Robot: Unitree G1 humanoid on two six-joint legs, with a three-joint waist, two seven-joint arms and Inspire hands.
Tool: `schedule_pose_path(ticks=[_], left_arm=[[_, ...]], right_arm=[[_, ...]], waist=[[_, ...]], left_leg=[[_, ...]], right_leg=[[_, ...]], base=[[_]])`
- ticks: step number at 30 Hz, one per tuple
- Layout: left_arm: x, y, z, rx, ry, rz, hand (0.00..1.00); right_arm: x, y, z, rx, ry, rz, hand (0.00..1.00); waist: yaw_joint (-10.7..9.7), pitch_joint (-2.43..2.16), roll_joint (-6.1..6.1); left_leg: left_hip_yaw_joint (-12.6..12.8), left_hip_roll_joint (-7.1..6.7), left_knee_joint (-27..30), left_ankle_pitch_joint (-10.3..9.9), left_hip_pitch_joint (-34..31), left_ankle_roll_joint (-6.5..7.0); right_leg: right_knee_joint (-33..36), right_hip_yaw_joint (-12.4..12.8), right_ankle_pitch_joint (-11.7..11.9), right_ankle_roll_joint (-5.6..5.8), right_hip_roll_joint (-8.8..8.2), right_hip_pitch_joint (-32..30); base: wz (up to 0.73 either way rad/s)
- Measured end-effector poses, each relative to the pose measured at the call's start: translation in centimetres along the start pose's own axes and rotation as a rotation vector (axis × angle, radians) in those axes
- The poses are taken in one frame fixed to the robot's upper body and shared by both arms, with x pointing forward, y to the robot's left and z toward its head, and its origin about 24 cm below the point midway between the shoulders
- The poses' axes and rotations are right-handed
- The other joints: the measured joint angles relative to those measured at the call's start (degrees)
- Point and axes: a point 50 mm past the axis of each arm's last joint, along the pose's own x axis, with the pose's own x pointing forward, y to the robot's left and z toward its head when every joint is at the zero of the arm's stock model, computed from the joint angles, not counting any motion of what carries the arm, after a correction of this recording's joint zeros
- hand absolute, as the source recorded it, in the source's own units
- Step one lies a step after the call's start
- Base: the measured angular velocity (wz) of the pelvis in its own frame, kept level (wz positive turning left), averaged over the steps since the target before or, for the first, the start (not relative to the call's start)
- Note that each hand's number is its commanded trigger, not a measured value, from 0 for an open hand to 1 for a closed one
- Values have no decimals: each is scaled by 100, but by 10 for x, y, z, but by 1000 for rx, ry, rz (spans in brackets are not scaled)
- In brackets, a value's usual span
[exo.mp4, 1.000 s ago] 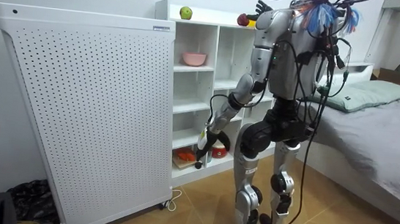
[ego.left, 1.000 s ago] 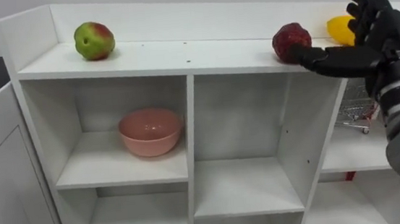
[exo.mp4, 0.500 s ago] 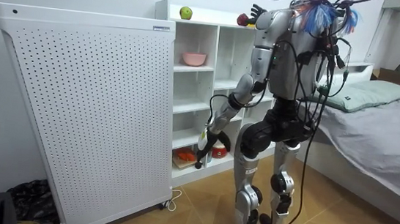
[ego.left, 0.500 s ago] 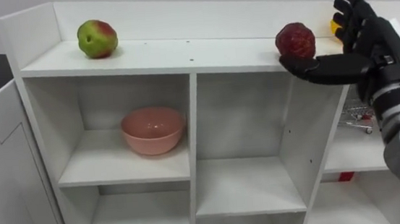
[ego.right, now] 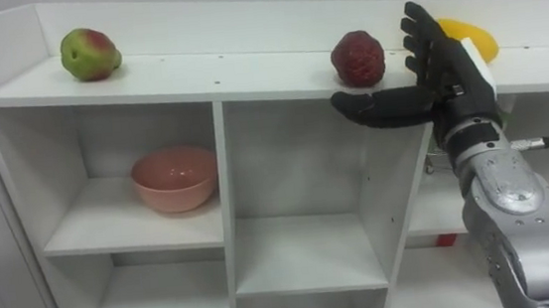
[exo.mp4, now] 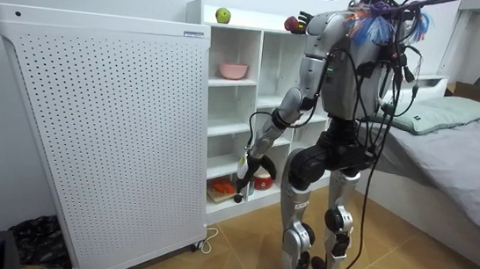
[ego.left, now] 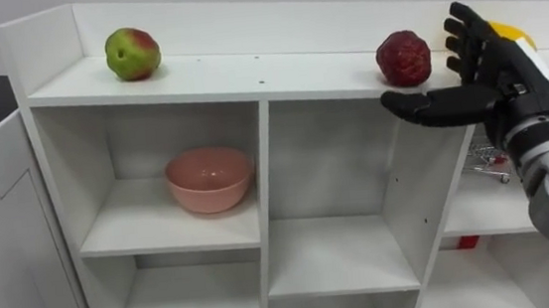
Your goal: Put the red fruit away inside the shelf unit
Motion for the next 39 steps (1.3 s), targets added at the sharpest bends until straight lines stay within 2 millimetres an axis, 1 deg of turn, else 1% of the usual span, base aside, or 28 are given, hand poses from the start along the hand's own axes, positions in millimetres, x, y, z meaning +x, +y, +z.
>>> schedule_pose_path(ticks=[1,3,7,12,17,22,24,28,31,34,37,39], left_arm=[[0,0,1,-1,-2,-1,0],[0,1,4,-8,-10,-3,0],[1,2,9,-20,-22,-13,0],[1,2,16,-81,-40,-34,0],[1,3,15,-94,-32,-51,0],[1,8,12,-92,-19,-45,0],[1,9,10,-83,-11,-43,0],[1,11,7,-80,4,-40,0],[2,11,5,-81,14,-42,0],[2,10,4,-72,18,-44,0],[2,9,5,-64,16,-44,0],[2,9,5,-63,15,-45,0]], right_arm=[[0,0,0,0,0,1,60],[0,0,0,-8,1,8,100],[1,-1,-1,-44,6,11,100],[7,-3,0,-45,14,-5,100],[12,-7,5,-47,12,-42,100],[14,-7,8,-45,6,-51,100],[14,-6,8,-48,6,-49,100],[14,-1,6,-62,11,-32,100],[14,7,11,-73,-7,1,100],[10,16,15,-86,-25,39,100],[-4,23,15,-102,-58,68,100],[-12,29,18,-108,-87,94,100]], waist=[[1,0,0],[0,-1,1],[-2,-2,1],[6,-6,-5],[9,-8,-9],[23,-8,-10],[48,-7,-10],[34,-6,-10],[7,6,8],[-20,10,19],[-9,1,41],[-6,-2,89]], left_leg=[[0,0,0,0,0,0],[1,0,2,0,2,0],[-2,1,5,0,2,0],[-4,1,10,0,23,0],[-10,7,9,0,25,0],[-35,8,-4,0,49,0],[-35,9,-16,0,85,0],[-35,6,-26,0,122,0],[-13,5,-46,0,108,0],[-4,6,-48,0,82,0],[-2,3,-14,0,33,0],[-2,0,5,0,20,0]], right_leg=[[0,0,0,0,0,0],[1,1,0,0,0,2],[0,6,0,0,2,2],[-2,10,0,0,3,1],[-6,8,0,0,6,3],[-8,10,0,0,8,17],[-10,15,0,0,12,44],[-21,8,0,0,8,87],[-24,11,0,0,10,71],[-23,14,0,0,12,28],[-20,14,0,0,8,1],[-14,20,0,0,5,-4]], base=[[0],[0],[0],[0],[0],[0],[0],[0],[0],[-4],[0],[0]])
